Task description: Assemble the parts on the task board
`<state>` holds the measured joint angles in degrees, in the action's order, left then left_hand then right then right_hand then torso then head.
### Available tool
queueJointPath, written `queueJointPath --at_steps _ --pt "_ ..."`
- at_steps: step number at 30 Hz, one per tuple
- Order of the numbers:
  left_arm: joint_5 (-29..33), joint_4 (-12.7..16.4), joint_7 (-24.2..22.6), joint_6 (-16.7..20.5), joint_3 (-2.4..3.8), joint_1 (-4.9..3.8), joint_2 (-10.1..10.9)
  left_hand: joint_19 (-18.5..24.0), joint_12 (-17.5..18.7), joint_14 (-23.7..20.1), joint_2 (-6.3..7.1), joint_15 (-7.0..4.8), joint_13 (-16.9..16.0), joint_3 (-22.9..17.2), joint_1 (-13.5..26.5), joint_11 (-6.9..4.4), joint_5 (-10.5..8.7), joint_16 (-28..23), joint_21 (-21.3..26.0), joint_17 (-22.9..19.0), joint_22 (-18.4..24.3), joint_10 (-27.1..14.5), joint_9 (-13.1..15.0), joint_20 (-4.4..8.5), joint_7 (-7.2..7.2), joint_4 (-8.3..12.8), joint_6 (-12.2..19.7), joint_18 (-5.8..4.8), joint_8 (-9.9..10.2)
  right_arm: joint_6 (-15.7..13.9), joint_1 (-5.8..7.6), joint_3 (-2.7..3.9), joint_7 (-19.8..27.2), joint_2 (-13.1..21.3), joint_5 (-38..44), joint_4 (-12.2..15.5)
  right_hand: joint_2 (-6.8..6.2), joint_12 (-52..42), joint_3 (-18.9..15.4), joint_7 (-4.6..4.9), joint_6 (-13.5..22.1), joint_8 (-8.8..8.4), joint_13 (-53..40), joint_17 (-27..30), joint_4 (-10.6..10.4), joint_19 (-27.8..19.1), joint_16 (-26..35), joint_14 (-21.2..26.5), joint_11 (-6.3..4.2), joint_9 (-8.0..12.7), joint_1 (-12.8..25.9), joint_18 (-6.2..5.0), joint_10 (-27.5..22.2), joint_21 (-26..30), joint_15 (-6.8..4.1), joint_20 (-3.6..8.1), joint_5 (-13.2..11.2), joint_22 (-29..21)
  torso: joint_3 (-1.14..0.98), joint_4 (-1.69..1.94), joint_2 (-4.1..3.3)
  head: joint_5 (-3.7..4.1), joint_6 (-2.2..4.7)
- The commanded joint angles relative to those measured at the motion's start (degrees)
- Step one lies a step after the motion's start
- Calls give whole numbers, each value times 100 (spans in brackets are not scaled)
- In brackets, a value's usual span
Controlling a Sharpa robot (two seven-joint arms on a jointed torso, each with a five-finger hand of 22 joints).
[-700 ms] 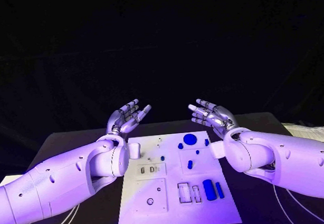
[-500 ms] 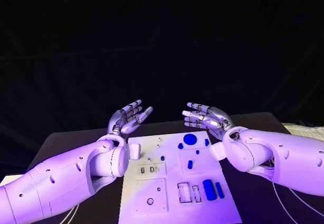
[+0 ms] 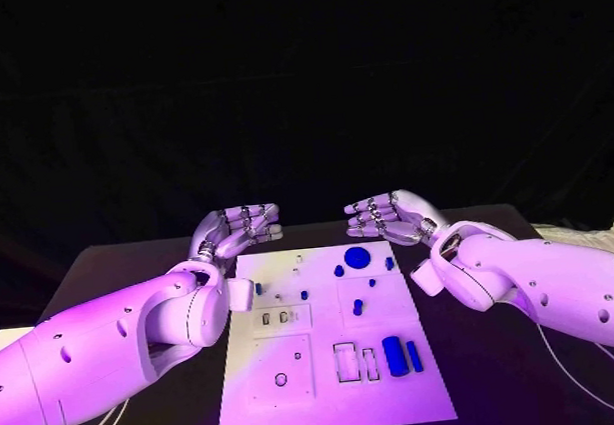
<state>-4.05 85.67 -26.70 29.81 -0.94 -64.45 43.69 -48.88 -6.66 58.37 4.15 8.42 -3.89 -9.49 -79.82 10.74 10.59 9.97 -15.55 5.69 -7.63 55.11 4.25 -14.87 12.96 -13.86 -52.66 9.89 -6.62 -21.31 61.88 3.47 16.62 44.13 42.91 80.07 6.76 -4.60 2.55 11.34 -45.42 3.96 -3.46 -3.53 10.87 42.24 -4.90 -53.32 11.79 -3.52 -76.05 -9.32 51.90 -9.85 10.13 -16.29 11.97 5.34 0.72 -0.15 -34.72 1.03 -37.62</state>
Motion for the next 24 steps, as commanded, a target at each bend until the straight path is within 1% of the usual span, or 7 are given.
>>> queueJointPath --at_steps 1,6,10,13,18,22,24 --pt "-39 138 -137 -354 7 -9 126 -162 -12 178 -77 -52 10 12 -10 -46 -23 23 -63 25 -11 145 -27 56 -4 73 -127 70 21 -178 63 17 -300 28 1663 58 -8 65 151 188 -723 -14 -10 -19 226 430 -49 -661 -129 -23 -169 -134 568 -229 -154 69 4 54 10 9 -177 9 53" --pt "113 444 -32 -409 14 -12 335 -292 49 329 -83 -91 15 49 -17 -70 -25 4 -100 59 -7 239 -45 98 -20 160 -211 67 92 -31 156 47 -745 49 2509 95 -87 88 241 87 -905 -9 -11 -34 319 730 -74 -979 -218 -31 -171 -137 761 -435 -263 190 -11 126 25 48 -324 46 24" --pt "308 774 53 -449 41 -13 462 -334 69 366 -67 -100 16 67 -23 -73 -28 -4 -114 71 -8 259 -48 110 -19 194 -230 67 114 142 215 79 -1115 40 3262 100 -181 90 329 6 -1075 0 -15 -82 426 1211 -143 -1378 -313 -35 -171 -123 988 -865 -414 415 -21 328 54 82 -458 114 38" --pt "359 955 88 -462 54 -13 519 -347 79 373 -59 -102 17 74 -28 -73 -29 -11 -118 75 -8 262 -49 113 -17 210 -234 66 125 236 253 99 -1422 7 3943 99 -256 80 344 -70 -1196 11 -22 -163 441 1486 -287 -1829 -406 -41 -129 -123 1176 -1237 -568 570 -86 528 58 109 -554 167 65" --pt "389 1160 98 -451 74 -12 583 -340 137 289 -62 -74 19 100 -27 -55 -30 -108 -100 65 10 258 -52 105 -2 269 -246 50 181 460 295 116 -1820 -47 4847 93 -350 84 400 -184 -1391 14 -23 -417 419 1777 -591 -2569 -567 -43 -65 -106 1537 -1921 -813 826 -179 935 69 155 -663 220 98" --pt "427 1300 97 -455 102 -12 632 -327 154 264 -69 -65 19 106 -24 -50 -30 -135 -89 61 18 257 -53 100 2 284 -248 47 198 690 316 121 -2072 -90 5411 105 -410 107 512 -252 -1485 -10 -17 -664 369 1835 -781 -2965 -643 -37 -2 -105 1657 -2424 -925 945 -251 1257 81 185 -737 252 107" --pt "467 1371 97 -460 119 -12 659 -318 166 253 -70 -60 20 111 -21 -43 -30 -148 -82 60 22 250 -54 97 13 293 -245 45 211 800 330 123 -2161 -113 5614 103 -444 108 562 -273 -1501 -17 -16 -790 332 1867 -886 -3128 -669 -35 42 -106 1671 -2633 -964 985 -273 1389 85 195 -765 242 76"
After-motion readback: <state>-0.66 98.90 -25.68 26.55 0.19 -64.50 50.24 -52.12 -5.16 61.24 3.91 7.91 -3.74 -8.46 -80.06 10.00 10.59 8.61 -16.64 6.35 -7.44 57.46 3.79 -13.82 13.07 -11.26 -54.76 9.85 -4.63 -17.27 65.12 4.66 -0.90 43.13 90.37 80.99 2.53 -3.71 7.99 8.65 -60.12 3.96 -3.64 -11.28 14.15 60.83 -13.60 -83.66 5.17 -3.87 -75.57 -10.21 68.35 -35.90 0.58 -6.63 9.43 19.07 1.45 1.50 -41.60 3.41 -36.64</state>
